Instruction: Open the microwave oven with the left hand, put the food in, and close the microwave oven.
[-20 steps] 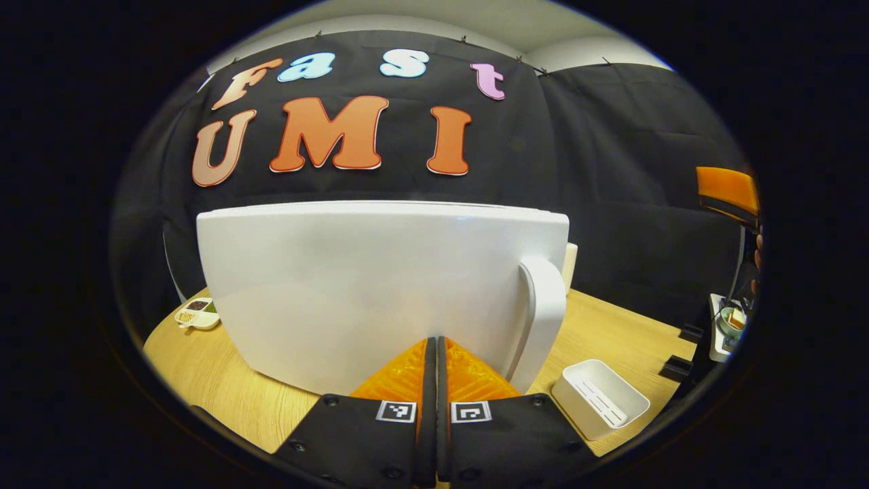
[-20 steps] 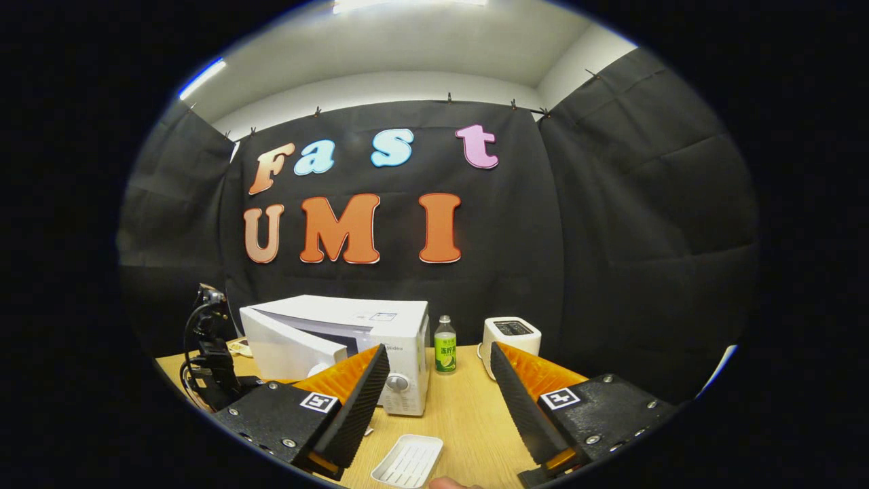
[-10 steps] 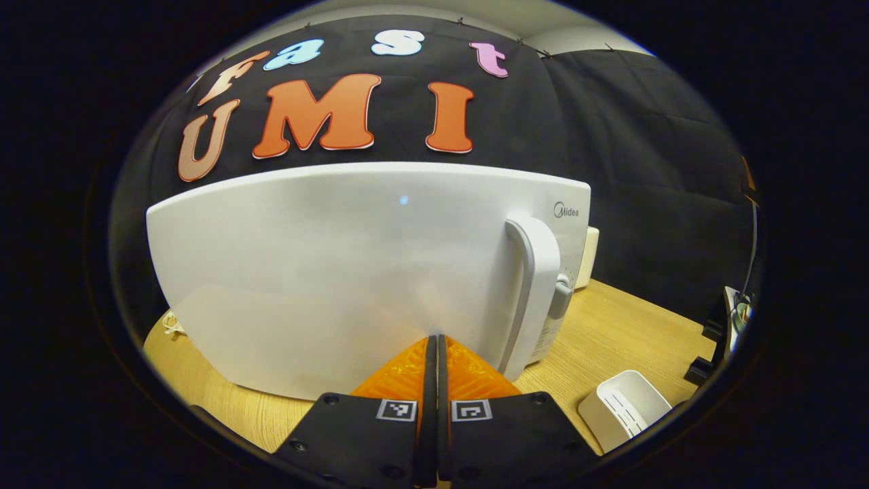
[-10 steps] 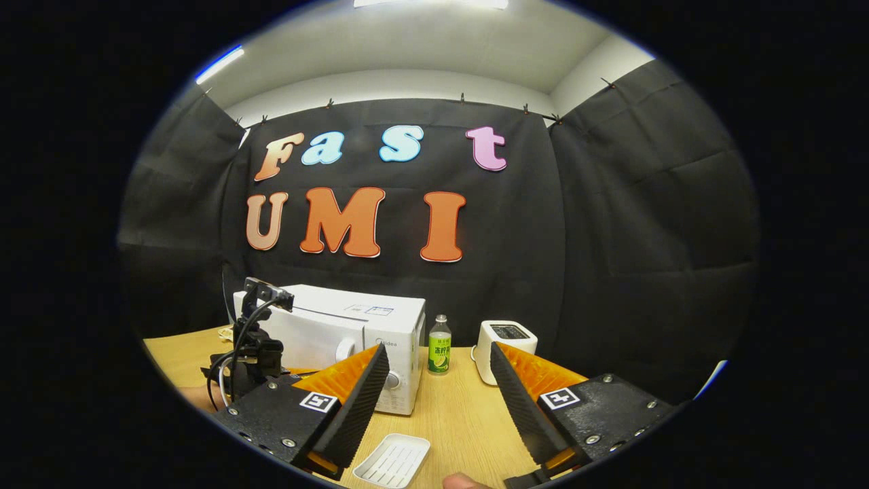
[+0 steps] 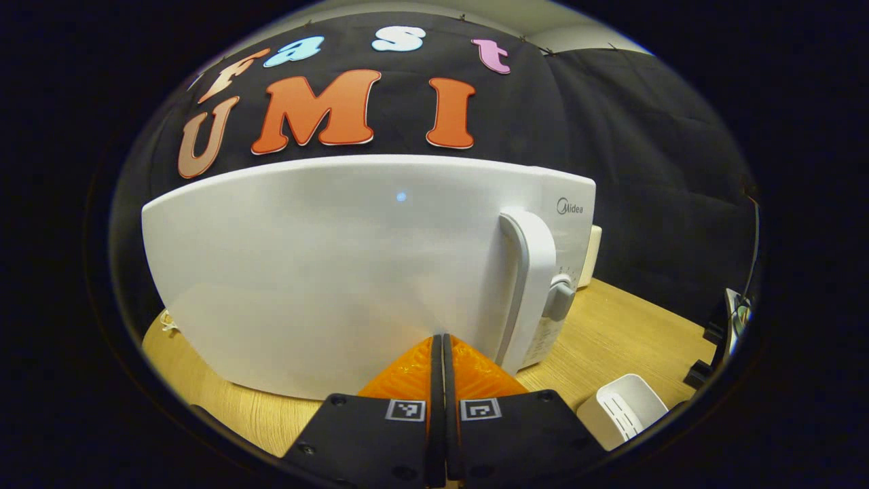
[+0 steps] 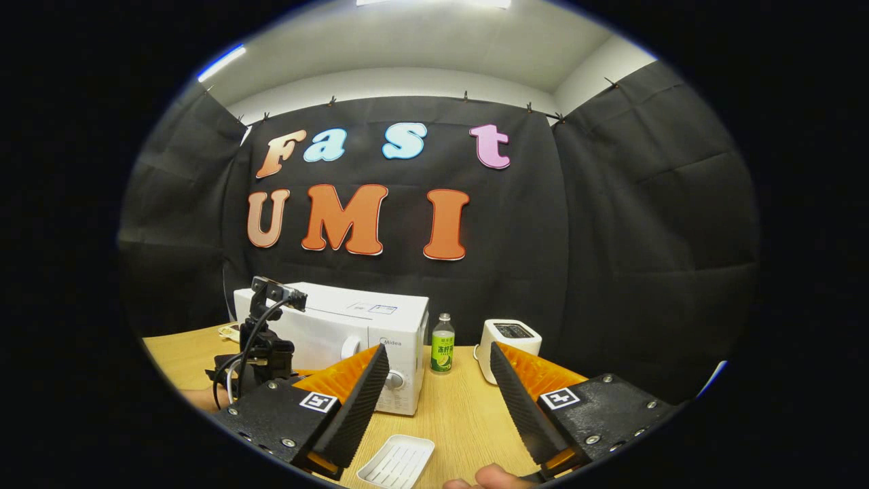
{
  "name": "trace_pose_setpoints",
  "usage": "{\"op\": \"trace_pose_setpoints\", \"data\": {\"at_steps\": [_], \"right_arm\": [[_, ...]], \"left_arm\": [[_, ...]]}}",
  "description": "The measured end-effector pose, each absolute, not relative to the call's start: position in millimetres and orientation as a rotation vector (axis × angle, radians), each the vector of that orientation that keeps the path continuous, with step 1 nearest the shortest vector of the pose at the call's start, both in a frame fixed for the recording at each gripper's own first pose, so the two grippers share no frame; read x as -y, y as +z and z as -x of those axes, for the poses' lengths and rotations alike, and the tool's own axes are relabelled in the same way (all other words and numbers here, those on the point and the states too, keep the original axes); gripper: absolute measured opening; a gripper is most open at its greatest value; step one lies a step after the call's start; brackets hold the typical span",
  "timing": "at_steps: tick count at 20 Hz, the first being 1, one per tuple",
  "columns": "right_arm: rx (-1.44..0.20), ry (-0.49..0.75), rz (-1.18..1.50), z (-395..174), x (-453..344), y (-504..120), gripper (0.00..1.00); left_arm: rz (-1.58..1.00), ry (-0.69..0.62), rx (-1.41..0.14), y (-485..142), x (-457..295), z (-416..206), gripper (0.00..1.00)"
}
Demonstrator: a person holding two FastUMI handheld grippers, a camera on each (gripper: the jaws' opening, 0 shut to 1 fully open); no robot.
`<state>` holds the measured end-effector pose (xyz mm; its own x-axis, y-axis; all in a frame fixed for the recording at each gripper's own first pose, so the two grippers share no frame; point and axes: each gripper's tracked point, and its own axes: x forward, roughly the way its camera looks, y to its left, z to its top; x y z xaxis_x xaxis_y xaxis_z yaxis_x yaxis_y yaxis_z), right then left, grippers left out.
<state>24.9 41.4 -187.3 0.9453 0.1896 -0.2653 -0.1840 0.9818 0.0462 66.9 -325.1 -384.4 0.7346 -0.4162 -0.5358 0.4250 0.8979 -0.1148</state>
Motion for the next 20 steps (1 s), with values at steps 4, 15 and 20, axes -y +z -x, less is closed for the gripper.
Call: {"op": "trace_pose_setpoints", "data": {"at_steps": [4, 15, 20], "right_arm": [[-0.262, 0.18, -0.026, -29, -43, -178, 0.93], [-0.209, 0.158, 0.019, -41, -36, -134, 0.93], [-0.183, 0.173, 0.001, -49, -47, -104, 0.93]], "left_arm": [[-0.03, -0.454, -0.507, -338, 308, -68, 0.06], [0.01, -0.332, -0.302, -140, 185, -49, 0.75], [0.001, -0.191, -0.232, -80, 104, -44, 0.89]]}}
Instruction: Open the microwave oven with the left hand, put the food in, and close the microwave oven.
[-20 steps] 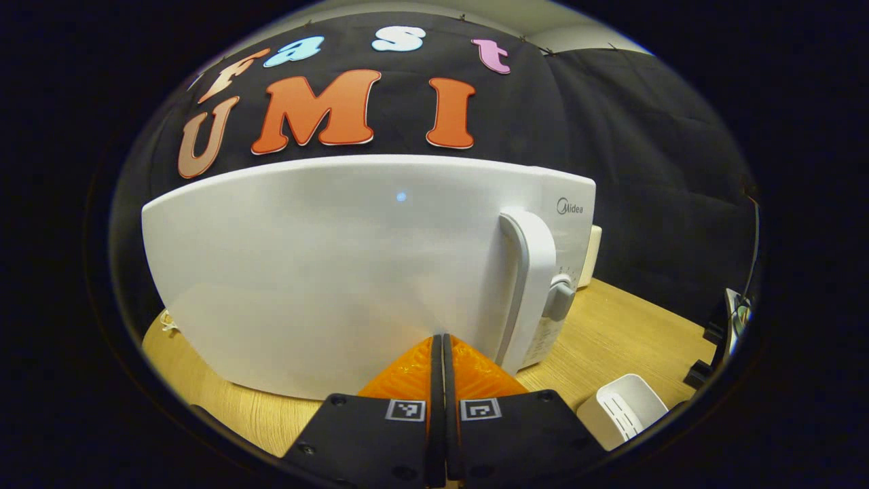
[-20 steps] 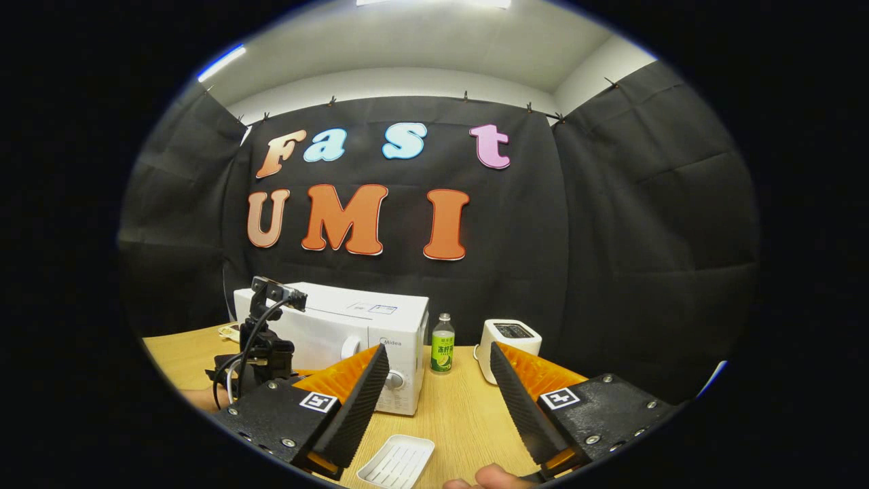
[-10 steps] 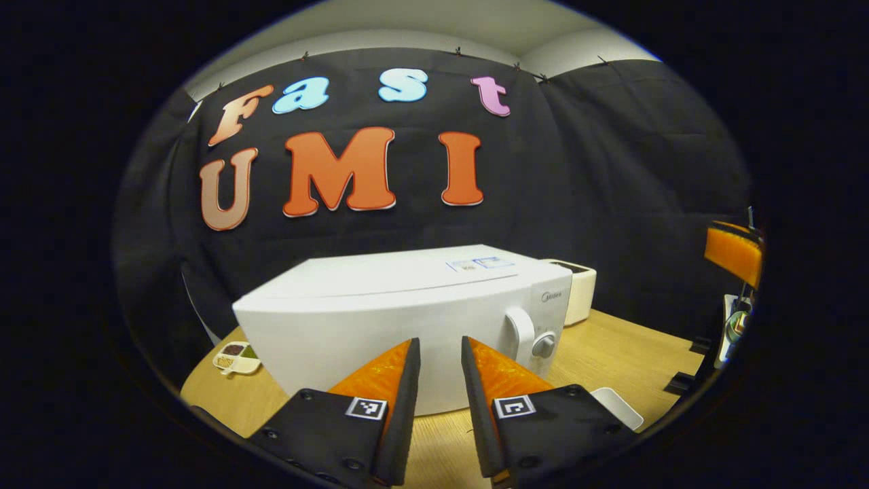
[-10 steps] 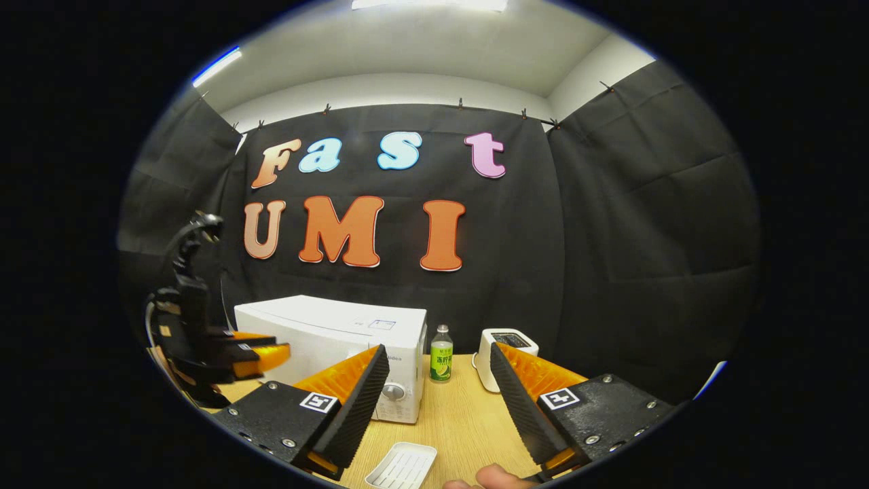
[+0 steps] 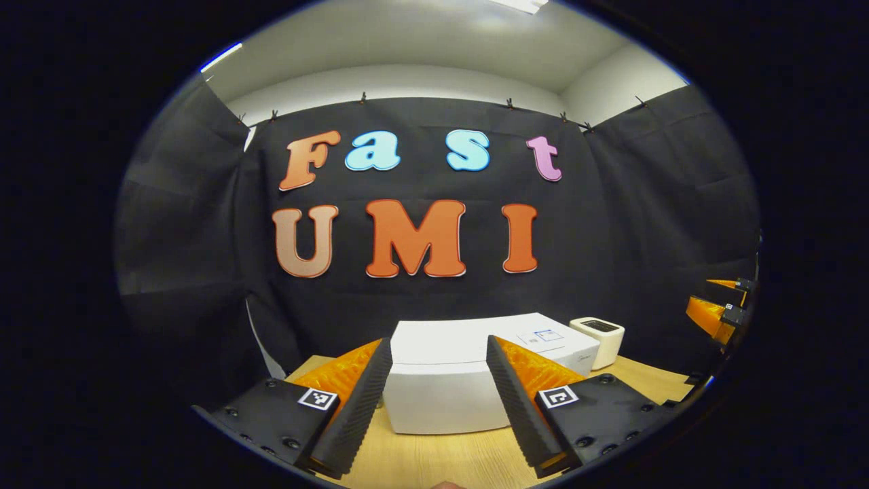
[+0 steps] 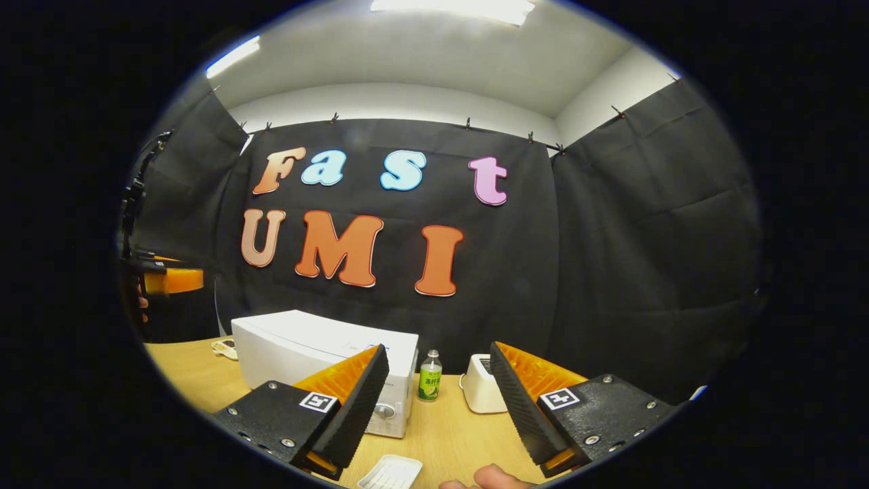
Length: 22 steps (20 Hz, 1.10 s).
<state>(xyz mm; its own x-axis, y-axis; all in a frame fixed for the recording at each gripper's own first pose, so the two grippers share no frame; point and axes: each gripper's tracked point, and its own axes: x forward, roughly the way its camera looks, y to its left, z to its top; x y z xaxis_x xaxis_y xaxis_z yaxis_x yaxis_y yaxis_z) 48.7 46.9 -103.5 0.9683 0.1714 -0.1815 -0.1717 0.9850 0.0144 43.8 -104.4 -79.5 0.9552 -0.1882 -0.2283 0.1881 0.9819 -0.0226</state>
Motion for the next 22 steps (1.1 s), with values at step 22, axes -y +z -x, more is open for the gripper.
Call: {"op": "trace_pose_setpoints", "data": {"at_steps": [22], "right_arm": [[-0.092, 0.261, -0.013, -56, -63, -29, 0.94]], "left_arm": [[-0.058, 0.022, -0.079, 28, -2, -15, 0.94]]}}
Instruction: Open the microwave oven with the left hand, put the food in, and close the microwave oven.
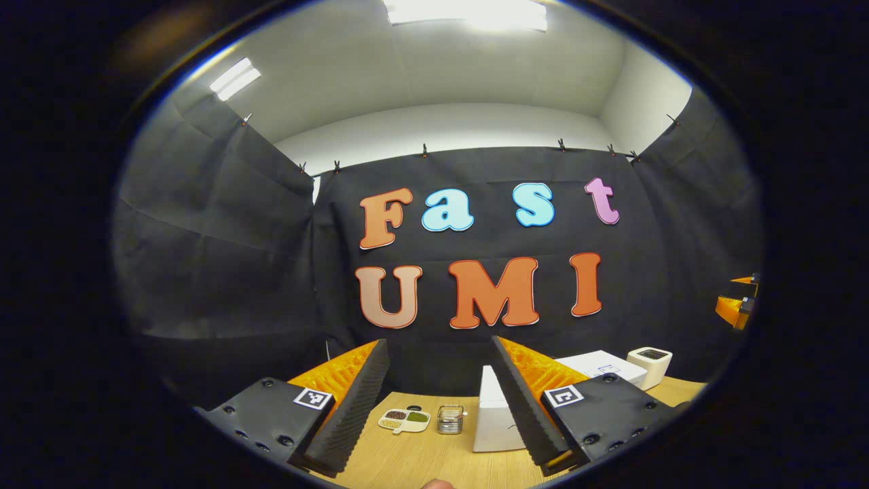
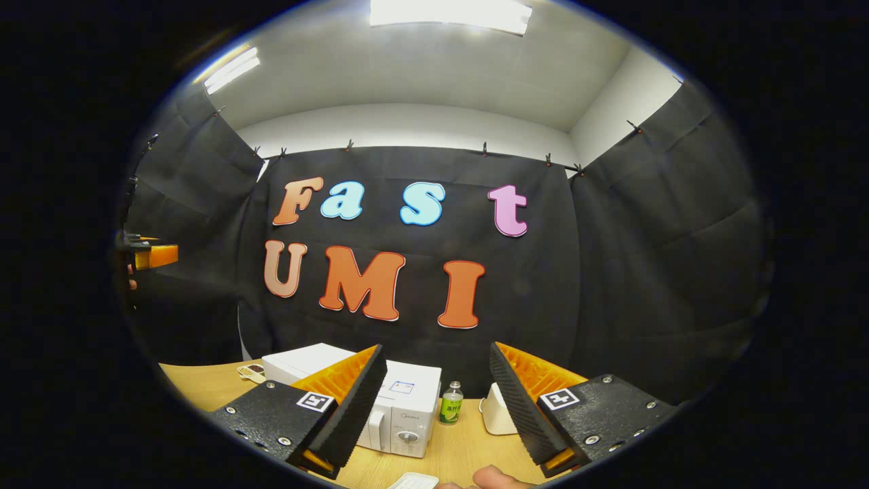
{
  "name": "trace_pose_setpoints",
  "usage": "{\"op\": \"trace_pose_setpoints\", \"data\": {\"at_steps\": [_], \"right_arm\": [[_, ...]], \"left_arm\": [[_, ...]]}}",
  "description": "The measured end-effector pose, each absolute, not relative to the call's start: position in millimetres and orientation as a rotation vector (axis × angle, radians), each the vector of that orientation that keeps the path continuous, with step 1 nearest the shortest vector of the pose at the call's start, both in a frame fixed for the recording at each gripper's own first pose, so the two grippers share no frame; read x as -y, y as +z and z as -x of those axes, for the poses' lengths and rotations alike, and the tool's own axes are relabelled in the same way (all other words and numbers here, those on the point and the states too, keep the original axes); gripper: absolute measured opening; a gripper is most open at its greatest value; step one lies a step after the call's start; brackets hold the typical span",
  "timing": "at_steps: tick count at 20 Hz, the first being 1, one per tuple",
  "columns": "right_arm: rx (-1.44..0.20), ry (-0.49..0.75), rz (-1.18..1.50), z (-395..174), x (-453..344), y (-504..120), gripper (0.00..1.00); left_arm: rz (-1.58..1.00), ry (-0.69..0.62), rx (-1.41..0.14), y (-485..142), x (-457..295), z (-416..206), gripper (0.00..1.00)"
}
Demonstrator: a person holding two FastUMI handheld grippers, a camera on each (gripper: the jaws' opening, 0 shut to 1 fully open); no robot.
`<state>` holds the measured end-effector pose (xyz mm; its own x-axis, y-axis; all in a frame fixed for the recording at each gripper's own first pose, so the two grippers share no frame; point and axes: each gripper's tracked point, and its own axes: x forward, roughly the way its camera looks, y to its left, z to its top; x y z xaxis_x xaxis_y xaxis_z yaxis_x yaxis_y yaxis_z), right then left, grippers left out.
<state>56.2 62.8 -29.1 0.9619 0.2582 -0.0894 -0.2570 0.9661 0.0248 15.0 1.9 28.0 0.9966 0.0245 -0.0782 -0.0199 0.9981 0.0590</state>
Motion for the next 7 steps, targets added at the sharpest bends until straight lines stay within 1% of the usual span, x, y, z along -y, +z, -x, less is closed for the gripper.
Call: {"op": "trace_pose_setpoints", "data": {"at_steps": [1, 3, 4, 6, 7], "right_arm": [[-0.095, 0.265, -0.007, -57, -64, -30, 0.95], [-0.094, 0.279, -0.003, -58, -69, -32, 0.95], [-0.09, 0.29, -0.009, -58, -73, -34, 0.95], [-0.093, 0.303, -0.022, -59, -86, -33, 0.95], [-0.094, 0.305, -0.021, -62, -91, -34, 0.95]], "left_arm": [[-0.052, 0.02, -0.083, 27, -2, -16, 0.97], [-0.042, 0.017, -0.091, 23, -2, -16, 0.98], [-0.036, 0.009, -0.095, 21, -1, -17, 0.94], [-0.023, -0.012, -0.1, 16, 2, -18, 0.94], [-0.018, -0.026, -0.106, 15, 5, -19, 0.97]]}}
